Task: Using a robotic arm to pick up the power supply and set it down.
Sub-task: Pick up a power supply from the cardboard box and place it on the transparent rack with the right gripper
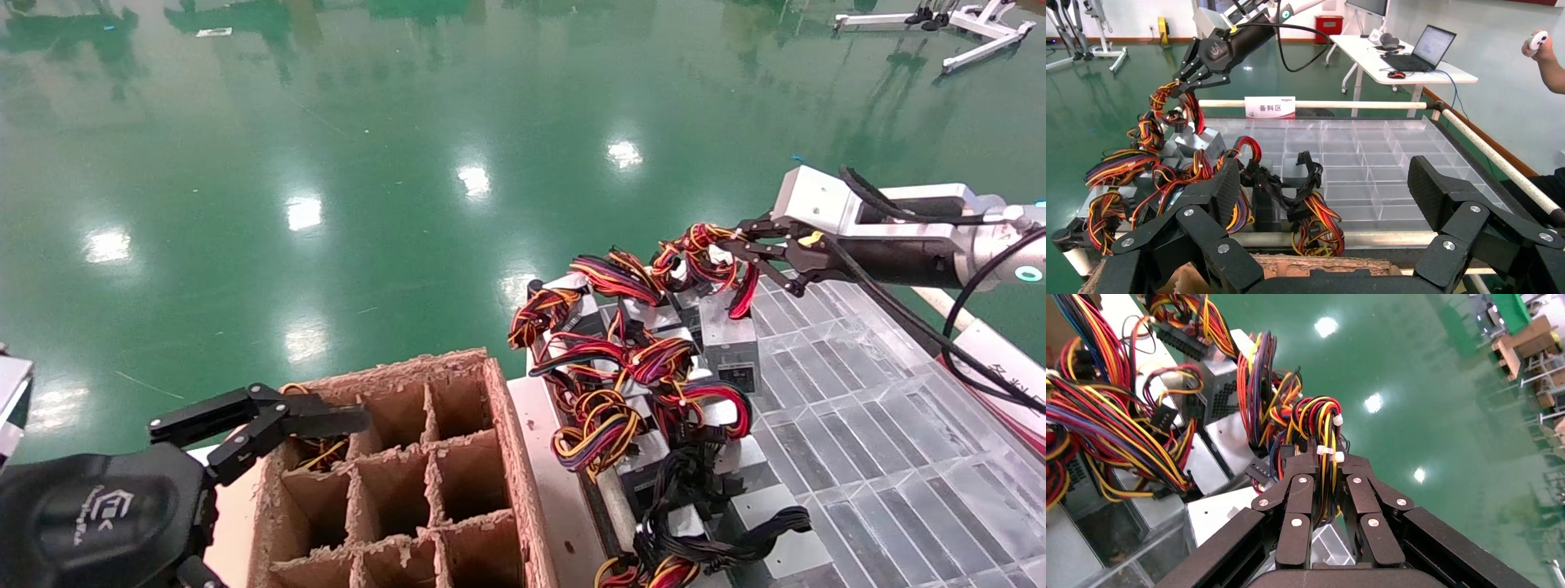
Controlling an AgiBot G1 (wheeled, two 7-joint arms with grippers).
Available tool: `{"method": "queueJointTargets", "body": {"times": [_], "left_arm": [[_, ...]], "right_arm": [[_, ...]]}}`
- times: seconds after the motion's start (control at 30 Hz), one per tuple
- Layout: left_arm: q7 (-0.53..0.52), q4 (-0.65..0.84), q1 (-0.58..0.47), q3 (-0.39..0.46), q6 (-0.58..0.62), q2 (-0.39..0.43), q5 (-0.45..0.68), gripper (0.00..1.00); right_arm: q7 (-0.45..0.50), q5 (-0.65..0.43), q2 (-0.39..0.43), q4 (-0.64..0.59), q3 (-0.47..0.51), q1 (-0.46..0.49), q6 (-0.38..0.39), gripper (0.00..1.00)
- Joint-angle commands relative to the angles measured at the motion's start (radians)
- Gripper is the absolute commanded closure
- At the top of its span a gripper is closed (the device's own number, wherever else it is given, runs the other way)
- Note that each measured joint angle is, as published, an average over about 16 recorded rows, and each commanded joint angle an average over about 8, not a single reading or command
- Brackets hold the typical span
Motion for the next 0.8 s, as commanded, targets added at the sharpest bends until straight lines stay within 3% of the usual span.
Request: {"method": "queueJointTargets", "body": {"times": [0.03,0.53,0.8], "left_arm": [[0.000,0.000,0.000,0.000,0.000,0.000,0.000,0.00],[0.000,0.000,0.000,0.000,0.000,0.000,0.000,0.00],[0.000,0.000,0.000,0.000,0.000,0.000,0.000,0.00]], "right_arm": [[0.001,0.001,-0.001,0.005,0.001,0.001,-0.003,1.00],[0.016,0.012,0.024,-0.002,0.009,-0.037,-0.042,1.00],[0.062,0.088,0.056,-0.020,0.062,-0.086,-0.065,1.00]]}}
